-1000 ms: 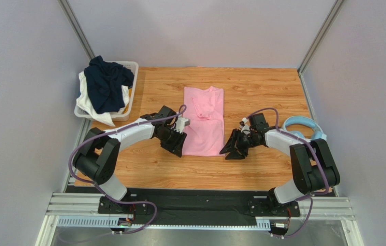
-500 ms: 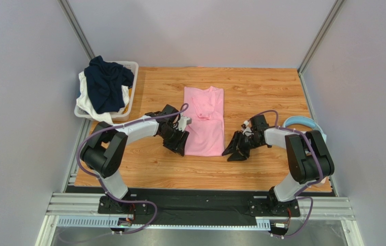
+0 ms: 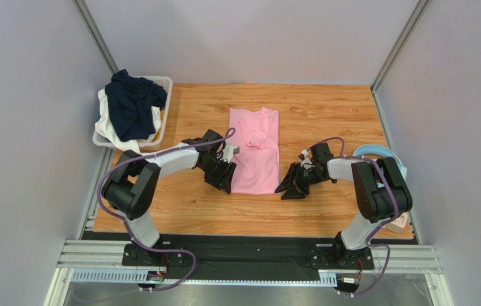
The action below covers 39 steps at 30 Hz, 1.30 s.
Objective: Fold and stack the t-shirts
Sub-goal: Grab one side of the 2/3 rectangular tshirt with both arms
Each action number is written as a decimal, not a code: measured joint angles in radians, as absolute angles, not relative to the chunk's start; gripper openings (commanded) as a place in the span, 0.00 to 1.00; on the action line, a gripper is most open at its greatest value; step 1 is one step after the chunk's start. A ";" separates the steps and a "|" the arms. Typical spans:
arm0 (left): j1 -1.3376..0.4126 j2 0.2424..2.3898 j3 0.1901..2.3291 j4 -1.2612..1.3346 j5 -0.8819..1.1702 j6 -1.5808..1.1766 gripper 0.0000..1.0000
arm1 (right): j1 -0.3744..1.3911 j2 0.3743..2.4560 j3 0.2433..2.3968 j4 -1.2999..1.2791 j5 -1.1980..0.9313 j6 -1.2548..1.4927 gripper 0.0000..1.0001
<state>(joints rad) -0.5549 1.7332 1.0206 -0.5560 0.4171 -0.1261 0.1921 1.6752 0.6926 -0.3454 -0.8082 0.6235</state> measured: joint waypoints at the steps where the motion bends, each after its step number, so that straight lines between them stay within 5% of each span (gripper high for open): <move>1: -0.555 1.734 1.021 -0.556 0.419 -0.126 0.56 | 0.192 1.681 0.696 -0.344 -0.812 0.624 0.45; 19: -0.598 1.760 1.043 -0.550 0.437 -0.129 0.52 | 0.192 1.726 0.714 -0.289 -0.842 0.654 0.42; 30: -0.599 1.769 1.043 -0.549 0.434 -0.126 0.32 | 0.192 1.734 0.714 -0.265 -0.844 0.666 0.34; 39: -0.601 1.769 1.043 -0.554 0.424 -0.115 0.16 | 0.192 1.733 0.707 -0.262 -0.842 0.669 0.18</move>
